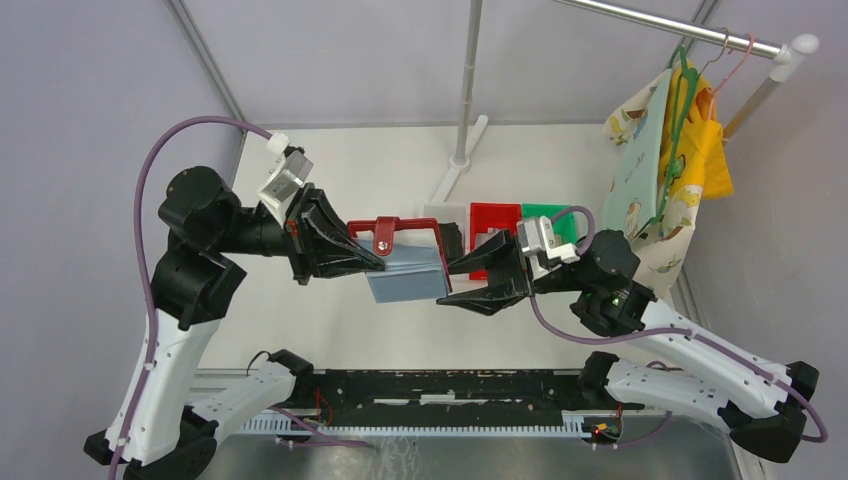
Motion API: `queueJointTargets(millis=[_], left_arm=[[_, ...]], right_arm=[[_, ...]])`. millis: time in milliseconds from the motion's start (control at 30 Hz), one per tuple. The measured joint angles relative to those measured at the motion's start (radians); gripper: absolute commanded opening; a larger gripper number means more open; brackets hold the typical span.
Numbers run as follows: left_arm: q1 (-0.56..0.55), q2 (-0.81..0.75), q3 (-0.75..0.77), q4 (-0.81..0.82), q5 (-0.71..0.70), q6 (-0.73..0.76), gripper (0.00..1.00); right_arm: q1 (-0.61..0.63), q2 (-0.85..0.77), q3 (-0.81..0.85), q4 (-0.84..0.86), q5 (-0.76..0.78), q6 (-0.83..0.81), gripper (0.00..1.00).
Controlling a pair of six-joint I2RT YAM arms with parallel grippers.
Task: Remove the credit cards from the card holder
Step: Open the card holder.
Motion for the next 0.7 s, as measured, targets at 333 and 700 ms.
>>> queueJointTargets(millis=[333,700], left_arm=[[0.000,0.000,0.010,0.000,0.000,0.000,0.02],[0.000,0.000,0.021,0.001,0.000,0.000,0.02]], right_arm=[[0.000,-0.001,0.000,0.014,0.002,0.008,0.47],[0.000,0.001,0.000,0.036,0.075,0.010,0.52]])
